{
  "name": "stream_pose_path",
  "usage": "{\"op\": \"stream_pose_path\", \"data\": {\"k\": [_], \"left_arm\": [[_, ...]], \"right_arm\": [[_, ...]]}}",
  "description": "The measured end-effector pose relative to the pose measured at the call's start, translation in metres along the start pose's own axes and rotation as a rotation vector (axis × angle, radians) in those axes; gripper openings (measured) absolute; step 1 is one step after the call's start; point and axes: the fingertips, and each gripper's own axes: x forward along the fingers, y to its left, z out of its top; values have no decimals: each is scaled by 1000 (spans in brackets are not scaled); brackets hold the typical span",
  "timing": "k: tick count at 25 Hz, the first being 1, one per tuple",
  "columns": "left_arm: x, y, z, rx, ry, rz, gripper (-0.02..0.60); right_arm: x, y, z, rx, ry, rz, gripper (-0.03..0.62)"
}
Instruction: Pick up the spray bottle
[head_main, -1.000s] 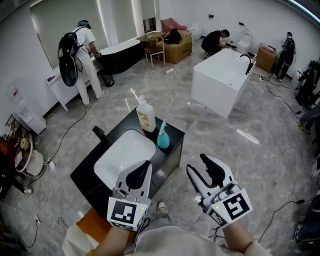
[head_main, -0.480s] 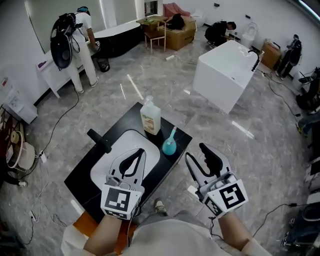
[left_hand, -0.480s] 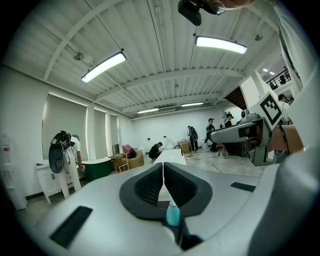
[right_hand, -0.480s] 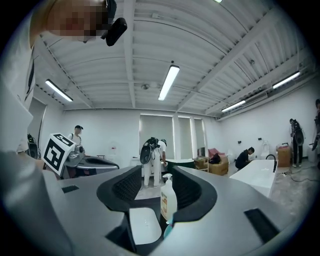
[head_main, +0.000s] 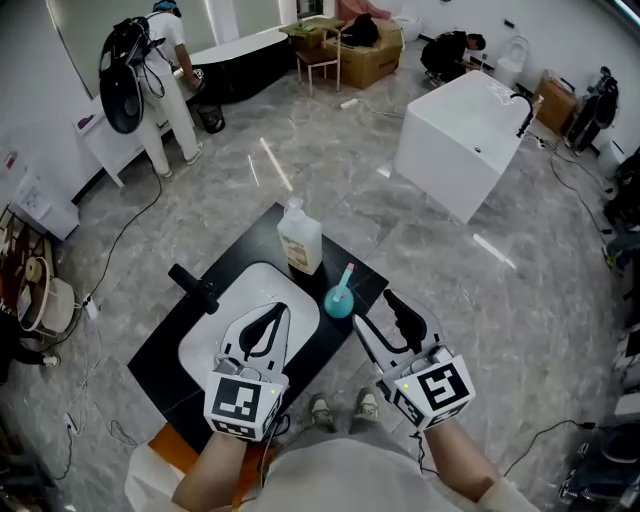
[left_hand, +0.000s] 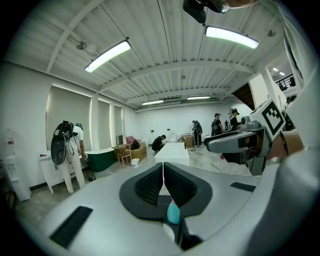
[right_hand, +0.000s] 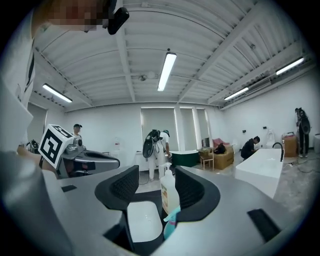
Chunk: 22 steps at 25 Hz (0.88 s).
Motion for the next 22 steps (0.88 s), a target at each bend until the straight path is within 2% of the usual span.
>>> {"op": "stream_pose_path", "data": {"k": [5, 11, 15, 19, 22], "left_arm": [[20, 4, -23, 20, 52, 22, 26], [48, 17, -63, -22, 116, 31, 26], [61, 23, -89, -69, 154, 40, 25], [75, 18, -118, -74, 204, 10, 25], [84, 14, -140, -97, 236, -8, 25]], "right_arm": [[23, -15, -29, 42, 34, 57, 276], [61, -11, -73, 55, 97, 147, 313], [82, -15, -110, 60, 159, 137, 325], [100, -24, -152, 71, 233, 122, 333], [108, -30, -175, 101, 236, 134, 341]]}}
